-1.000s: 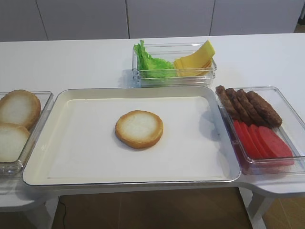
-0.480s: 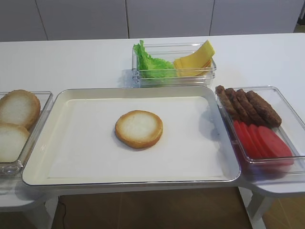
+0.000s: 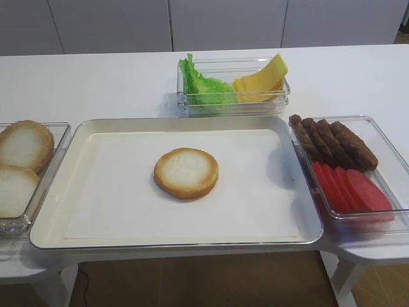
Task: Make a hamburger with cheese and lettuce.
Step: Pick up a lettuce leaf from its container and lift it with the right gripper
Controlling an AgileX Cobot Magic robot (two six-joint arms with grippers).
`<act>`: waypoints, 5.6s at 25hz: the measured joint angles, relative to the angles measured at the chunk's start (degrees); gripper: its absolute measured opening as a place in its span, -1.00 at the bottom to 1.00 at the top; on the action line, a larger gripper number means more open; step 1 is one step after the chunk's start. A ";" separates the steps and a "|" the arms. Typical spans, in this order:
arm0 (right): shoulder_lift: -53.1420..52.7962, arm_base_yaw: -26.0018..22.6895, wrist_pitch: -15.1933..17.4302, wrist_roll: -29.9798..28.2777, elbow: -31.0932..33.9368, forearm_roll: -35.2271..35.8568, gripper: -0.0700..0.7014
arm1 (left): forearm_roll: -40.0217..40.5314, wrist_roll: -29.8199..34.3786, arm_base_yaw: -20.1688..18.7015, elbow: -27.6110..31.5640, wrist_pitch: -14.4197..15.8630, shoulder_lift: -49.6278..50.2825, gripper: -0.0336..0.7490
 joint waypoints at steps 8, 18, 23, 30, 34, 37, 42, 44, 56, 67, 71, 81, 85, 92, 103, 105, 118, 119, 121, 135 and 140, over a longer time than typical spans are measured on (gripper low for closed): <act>26.08 0.00 4.17 -12.35 -18.62 15.55 0.34 | 0.00 0.00 0.00 0.00 0.00 0.00 0.28; 50.82 2.09 10.09 -13.34 -42.91 19.72 0.34 | 0.00 0.00 0.00 0.00 0.00 0.00 0.28; 62.41 7.49 13.20 -13.34 -54.68 19.60 0.34 | 0.00 0.00 0.00 0.00 0.00 0.00 0.28; 75.56 13.21 14.62 -13.35 -65.98 19.96 0.34 | 0.00 0.00 0.00 0.00 0.00 0.00 0.28; 79.92 15.30 14.77 -13.60 -68.98 21.50 0.34 | 0.00 0.00 0.00 0.00 0.00 0.00 0.28; 81.52 16.47 14.77 -13.73 -69.48 22.44 0.34 | 0.00 0.00 0.00 0.00 0.00 0.00 0.28; 83.46 16.98 13.51 -14.35 -69.60 24.36 0.34 | 0.00 0.00 0.00 0.00 0.00 0.00 0.28; 84.13 16.98 12.56 -14.51 -69.60 24.36 0.34 | 0.00 0.00 0.00 0.00 0.00 0.00 0.28; 85.14 17.07 10.08 -14.84 -69.60 24.04 0.17 | 0.00 0.00 0.00 0.00 0.00 0.00 0.28; 85.78 16.96 10.43 -14.84 -69.68 22.52 -0.28 | 0.00 0.00 0.00 0.00 0.00 0.00 0.28; 85.78 16.96 10.82 -14.84 -69.68 22.04 -0.48 | 0.00 0.00 0.00 0.00 0.00 0.00 0.28; 85.78 16.96 12.25 -16.04 -70.48 21.24 -0.77 | 0.00 0.00 0.00 0.00 0.00 0.00 0.28; 85.54 16.96 13.51 -16.32 -71.16 20.47 -0.79 | 0.00 0.00 0.00 0.00 0.00 0.00 0.28; 84.01 16.96 14.13 -16.44 -71.32 18.24 -0.79 | 0.00 0.00 0.00 0.00 0.00 0.00 0.28; 84.50 16.96 14.14 -14.39 -71.32 18.01 -0.50 | 0.00 0.00 0.00 0.00 0.00 0.00 0.28; 84.75 16.96 14.14 -14.02 -71.32 17.97 -0.30 | 0.00 0.00 0.00 0.00 0.00 0.00 0.28; 84.75 16.96 14.14 -13.80 -71.32 17.84 -0.52 | 0.00 0.00 0.00 0.00 0.00 0.00 0.28; 84.75 16.96 14.14 -13.80 -71.32 17.84 -0.55 | 0.00 0.00 0.00 0.00 0.00 0.00 0.28; 84.75 16.96 14.14 -13.80 -71.32 17.84 -0.57 | 0.00 0.00 0.00 0.00 0.00 0.00 0.28; 85.48 16.96 10.84 -13.80 -71.32 22.12 -0.35 | 0.00 0.00 0.00 0.00 0.00 0.00 0.28; 85.48 16.96 9.65 -13.80 -71.32 22.22 -0.34 | 0.00 0.00 0.00 0.00 0.00 0.00 0.28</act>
